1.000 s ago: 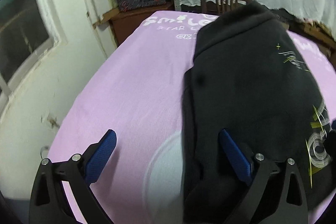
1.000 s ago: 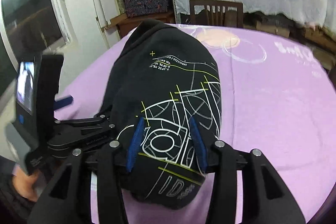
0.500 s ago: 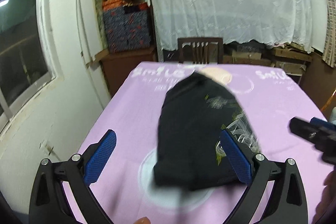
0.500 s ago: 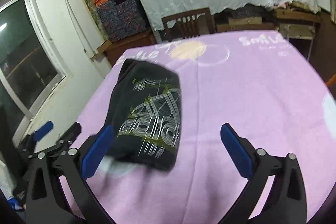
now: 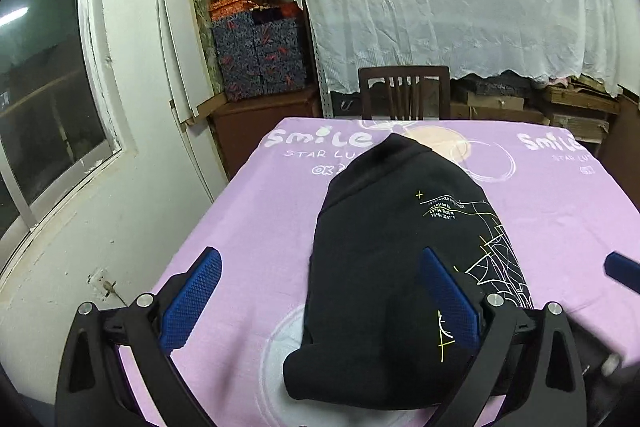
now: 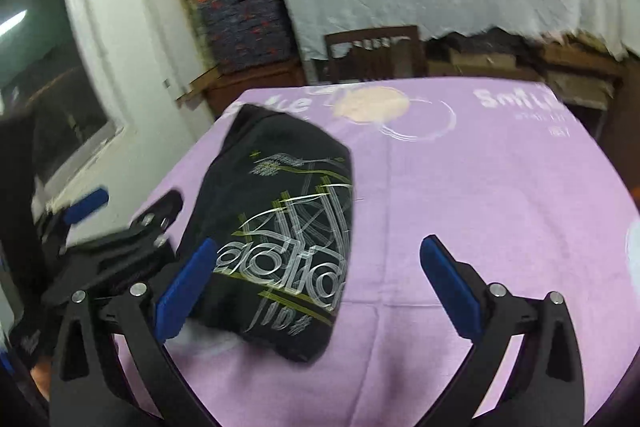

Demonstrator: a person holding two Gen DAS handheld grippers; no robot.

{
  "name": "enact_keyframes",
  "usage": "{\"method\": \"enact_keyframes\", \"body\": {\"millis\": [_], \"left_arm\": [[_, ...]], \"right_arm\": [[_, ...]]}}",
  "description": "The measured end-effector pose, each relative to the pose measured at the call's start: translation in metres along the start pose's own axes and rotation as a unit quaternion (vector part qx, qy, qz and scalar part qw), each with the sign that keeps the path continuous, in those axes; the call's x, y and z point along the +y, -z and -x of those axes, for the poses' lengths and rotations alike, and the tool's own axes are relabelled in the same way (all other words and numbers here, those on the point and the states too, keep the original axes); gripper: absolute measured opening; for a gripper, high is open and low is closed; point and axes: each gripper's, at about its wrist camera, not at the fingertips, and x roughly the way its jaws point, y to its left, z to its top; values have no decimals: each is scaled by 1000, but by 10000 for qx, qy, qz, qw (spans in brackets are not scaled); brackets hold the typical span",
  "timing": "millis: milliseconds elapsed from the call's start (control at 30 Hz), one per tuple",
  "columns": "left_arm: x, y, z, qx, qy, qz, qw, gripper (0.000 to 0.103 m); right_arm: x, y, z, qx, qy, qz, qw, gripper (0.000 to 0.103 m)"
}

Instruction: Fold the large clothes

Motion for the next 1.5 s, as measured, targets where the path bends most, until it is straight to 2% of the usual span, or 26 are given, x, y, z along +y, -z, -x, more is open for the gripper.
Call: {"method": "enact_keyframes", "body": {"millis": [133, 367, 700, 1500], "left_arm": [[4, 2, 0, 32, 11, 34, 10000, 100], [8, 2, 8, -43, 132, 101, 9999, 100], [7, 5, 23, -153, 237, 54, 9996, 100], [1, 10, 10, 29, 198, -50, 9998, 100]], "right_arm": [[11, 6, -6, 102, 91, 253, 9996, 99], [-2, 8, -8, 139, -125, -112, 9998, 99], [-6, 8, -1, 96, -232, -271, 9993, 99], [-16, 8, -2, 211, -180, -454, 9986, 99]]}}
